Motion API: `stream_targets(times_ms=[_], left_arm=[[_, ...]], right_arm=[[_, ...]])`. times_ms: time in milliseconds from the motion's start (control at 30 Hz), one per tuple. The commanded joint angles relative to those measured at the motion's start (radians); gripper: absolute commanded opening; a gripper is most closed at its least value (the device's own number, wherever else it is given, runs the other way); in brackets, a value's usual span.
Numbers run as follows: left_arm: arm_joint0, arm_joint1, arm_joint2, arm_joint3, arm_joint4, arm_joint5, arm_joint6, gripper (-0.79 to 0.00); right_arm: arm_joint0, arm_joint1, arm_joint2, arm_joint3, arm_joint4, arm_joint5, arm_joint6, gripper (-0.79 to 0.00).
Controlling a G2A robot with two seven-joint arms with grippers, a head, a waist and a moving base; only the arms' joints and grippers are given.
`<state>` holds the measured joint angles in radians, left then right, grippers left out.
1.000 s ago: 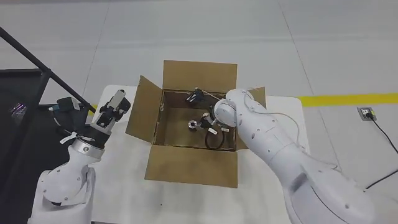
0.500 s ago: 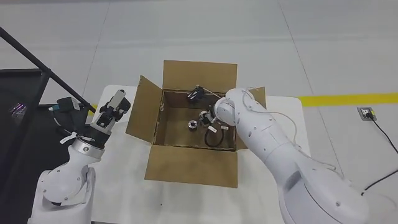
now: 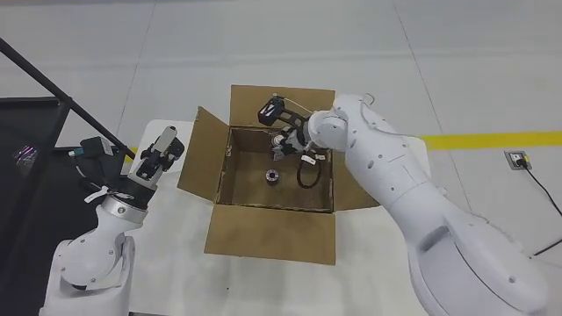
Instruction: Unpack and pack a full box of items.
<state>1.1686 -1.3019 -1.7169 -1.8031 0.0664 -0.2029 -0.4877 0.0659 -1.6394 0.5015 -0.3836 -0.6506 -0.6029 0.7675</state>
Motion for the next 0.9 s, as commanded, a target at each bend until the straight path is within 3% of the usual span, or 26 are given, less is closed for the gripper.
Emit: stream_targets(times_ms=[0, 167, 267, 367, 500, 667, 867], left_arm=[[0.000, 0.000, 0.000, 0.000, 0.000, 0.000, 0.000, 0.000], [0.000, 0.000, 0.000, 0.000, 0.000, 0.000, 0.000, 0.000], [0.000, 0.000, 0.000, 0.000, 0.000, 0.000, 0.000, 0.000], [0.000, 0.000, 0.000, 0.000, 0.000, 0.000, 0.000, 0.000], [0.000, 0.000, 0.000, 0.000, 0.000, 0.000, 0.000, 0.000], [0.000, 0.000, 0.000, 0.000, 0.000, 0.000, 0.000, 0.000], [0.000, 0.000, 0.000, 0.000, 0.000, 0.000, 0.000, 0.000]], right_arm=[[0.009, 0.024, 0.022, -0.042, 0.001, -0.012, 0.025, -0.785], [-0.001, 0.112, 0.113, -0.210, -0.007, 0.010, 0.071, -0.785], [-0.067, 0.190, 0.212, -0.417, -0.033, 0.084, 0.132, -0.785], [-0.218, 0.285, 0.378, -0.746, -0.099, 0.209, 0.242, -0.785], [-0.520, 0.382, 0.642, -1.231, -0.211, 0.353, 0.409, -0.785], [-0.769, 0.427, 0.866, -1.533, -0.301, 0.454, 0.428, -0.785], [-0.921, 0.449, 1.025, -1.605, -0.454, 0.595, 0.428, -0.785]])
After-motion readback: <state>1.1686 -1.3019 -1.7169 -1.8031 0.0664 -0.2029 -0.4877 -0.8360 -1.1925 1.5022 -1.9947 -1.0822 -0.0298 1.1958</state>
